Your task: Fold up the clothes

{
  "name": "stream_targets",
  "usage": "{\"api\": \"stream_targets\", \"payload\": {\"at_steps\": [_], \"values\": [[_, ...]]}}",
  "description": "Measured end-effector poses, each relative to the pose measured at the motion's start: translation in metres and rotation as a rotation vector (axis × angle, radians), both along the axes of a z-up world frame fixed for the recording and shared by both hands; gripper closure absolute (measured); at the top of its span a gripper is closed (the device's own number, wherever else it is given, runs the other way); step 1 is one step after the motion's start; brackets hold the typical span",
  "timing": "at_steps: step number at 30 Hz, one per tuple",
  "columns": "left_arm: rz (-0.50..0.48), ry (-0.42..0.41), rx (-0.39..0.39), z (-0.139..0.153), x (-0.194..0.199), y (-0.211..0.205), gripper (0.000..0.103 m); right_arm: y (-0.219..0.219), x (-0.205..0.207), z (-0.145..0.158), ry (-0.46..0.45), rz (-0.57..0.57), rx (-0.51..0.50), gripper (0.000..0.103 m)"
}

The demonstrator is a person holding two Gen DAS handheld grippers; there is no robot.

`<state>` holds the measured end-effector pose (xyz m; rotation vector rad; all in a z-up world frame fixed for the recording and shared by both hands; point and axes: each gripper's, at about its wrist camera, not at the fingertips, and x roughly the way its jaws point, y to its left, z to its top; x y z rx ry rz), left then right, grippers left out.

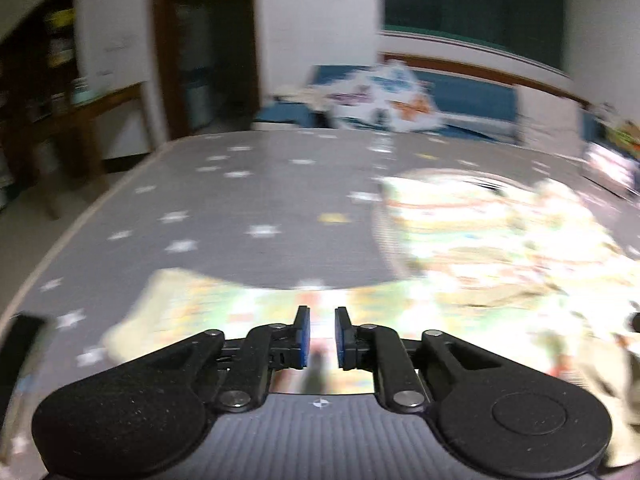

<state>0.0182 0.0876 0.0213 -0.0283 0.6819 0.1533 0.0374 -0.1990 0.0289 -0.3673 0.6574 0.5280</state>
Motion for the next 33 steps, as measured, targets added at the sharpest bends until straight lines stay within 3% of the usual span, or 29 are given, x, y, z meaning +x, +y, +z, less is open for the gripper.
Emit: {"api": "stream_targets", "payload": {"at_steps": [4,6,13,18,22,33], "values": [[-0.150,0.013,0.007,-0.006,0.017,-0.045,0.086,0.011,0.001,-0.004,0.008,0.038,-0.012,0.022],[-0.218,0.010,0.009,-0.008,0.023,-0.066,0.079,0.015,0.002,-0.006,0.015,0.052,-0.014,0.022],[-0.370,0.039,0.088,-0.030,0.030,-0.110,0.077,0.014,0.007,-0.013,0.054,0.076,-0.008,0.020],[-0.366,0.045,0.048,-0.021,0.034,-0.099,0.073,-0.001,0.021,-0.004,0.080,0.054,0.032,0.020],[-0.293,0.027,0.036,-0.010,0.049,-0.081,0.073,-0.018,0.046,0.004,0.089,-0.018,0.077,0.021],[-0.145,0.047,0.010,-0.008,0.139,-0.041,0.073,-0.054,0.131,0.007,0.104,-0.230,0.151,0.040]]}}
